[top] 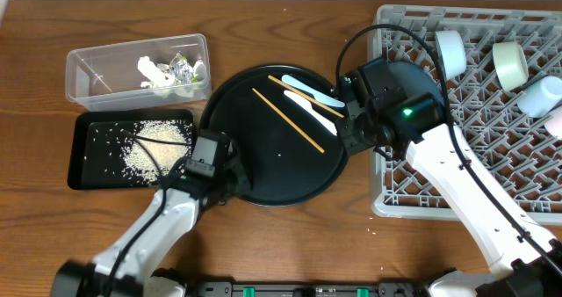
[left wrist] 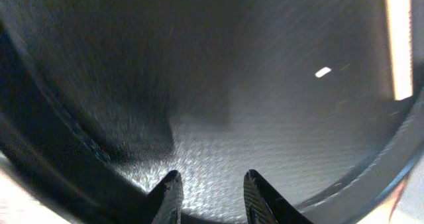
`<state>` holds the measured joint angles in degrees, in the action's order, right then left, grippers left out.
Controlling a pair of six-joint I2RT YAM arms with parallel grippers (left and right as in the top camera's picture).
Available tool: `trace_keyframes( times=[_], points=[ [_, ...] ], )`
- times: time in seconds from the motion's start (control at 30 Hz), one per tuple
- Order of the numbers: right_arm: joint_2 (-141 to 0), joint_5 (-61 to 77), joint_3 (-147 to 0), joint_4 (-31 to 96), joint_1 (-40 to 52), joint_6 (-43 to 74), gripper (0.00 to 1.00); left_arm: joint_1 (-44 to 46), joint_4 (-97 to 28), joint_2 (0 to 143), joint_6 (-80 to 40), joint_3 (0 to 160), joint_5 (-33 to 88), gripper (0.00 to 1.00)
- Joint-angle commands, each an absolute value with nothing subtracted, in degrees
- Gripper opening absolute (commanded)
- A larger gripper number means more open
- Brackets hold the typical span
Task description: Sort waste into correct bins and load items into the dishwasher rack
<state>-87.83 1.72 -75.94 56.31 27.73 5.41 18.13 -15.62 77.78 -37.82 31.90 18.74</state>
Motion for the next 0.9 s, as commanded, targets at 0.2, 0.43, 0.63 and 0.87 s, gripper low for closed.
trace_keyframes(
  times=[0.2,0.43,0.63,0.87],
  points=[
    [-86.59,1.52,-77.03,56.58,28.14,5.69,0.39,17.78,-21.47,80.36,-38.17,32.93,19.18,0.33],
    [-86.59,1.52,-77.03,56.58,28.14,5.69,0.39,12.6,-23.94,80.23,-32.62,32.95,13.89,0.33],
    [-86.59,1.52,-77.03,56.55,28.14,5.72,0.39,7.09,-22.79,80.25,-27.4,34.2,13.19,0.33],
    [-86.59,1.52,-77.03,56.51,28.14,5.69,0.4,5.76,-22.02,80.14,-25.08,38.35,14.66,0.37]
  ],
)
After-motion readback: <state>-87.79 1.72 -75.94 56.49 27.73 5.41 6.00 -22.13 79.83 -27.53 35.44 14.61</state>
